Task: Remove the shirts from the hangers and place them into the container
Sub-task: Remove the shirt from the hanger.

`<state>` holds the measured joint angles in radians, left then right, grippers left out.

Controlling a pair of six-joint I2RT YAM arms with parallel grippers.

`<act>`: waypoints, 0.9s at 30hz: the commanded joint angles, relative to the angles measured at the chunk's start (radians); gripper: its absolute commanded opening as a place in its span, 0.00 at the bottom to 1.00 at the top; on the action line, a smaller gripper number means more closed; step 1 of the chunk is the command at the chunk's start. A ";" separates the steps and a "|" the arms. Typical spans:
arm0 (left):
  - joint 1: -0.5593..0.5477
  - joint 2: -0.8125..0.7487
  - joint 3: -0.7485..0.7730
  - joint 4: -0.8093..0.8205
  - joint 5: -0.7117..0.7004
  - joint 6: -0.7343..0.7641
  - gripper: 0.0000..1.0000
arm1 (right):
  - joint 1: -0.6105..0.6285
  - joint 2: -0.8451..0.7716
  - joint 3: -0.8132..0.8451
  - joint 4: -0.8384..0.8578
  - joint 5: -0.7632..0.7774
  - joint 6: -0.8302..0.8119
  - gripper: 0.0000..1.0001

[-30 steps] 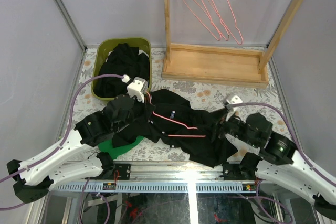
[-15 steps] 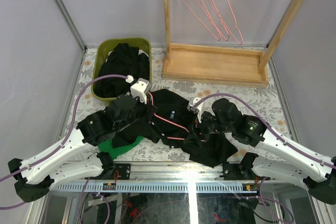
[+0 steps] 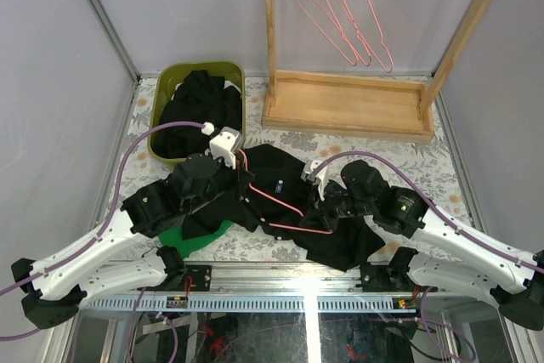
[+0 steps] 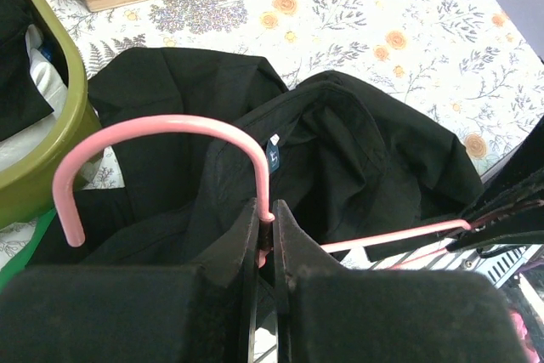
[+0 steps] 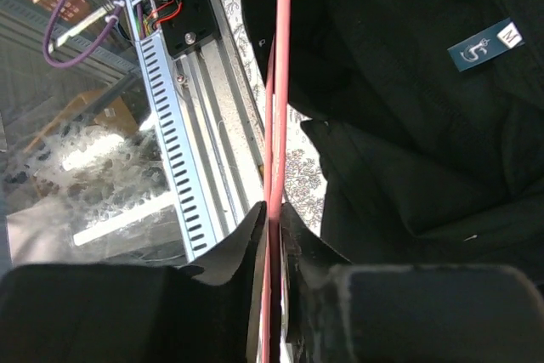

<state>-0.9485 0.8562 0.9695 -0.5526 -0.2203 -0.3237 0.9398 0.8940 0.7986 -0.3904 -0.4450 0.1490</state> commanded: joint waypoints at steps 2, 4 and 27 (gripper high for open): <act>0.002 -0.041 0.003 0.065 -0.017 -0.008 0.06 | -0.004 -0.016 -0.009 0.078 0.001 0.038 0.03; 0.002 -0.054 -0.007 0.054 -0.043 -0.018 0.31 | -0.003 -0.031 -0.017 0.078 0.017 0.047 0.00; 0.002 -0.076 -0.192 0.059 -0.219 -0.151 0.46 | -0.004 -0.198 -0.108 0.096 0.170 0.158 0.00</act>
<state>-0.9485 0.7765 0.7883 -0.5503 -0.3672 -0.4339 0.9394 0.7231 0.6678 -0.3313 -0.3401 0.2852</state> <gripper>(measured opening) 0.562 0.033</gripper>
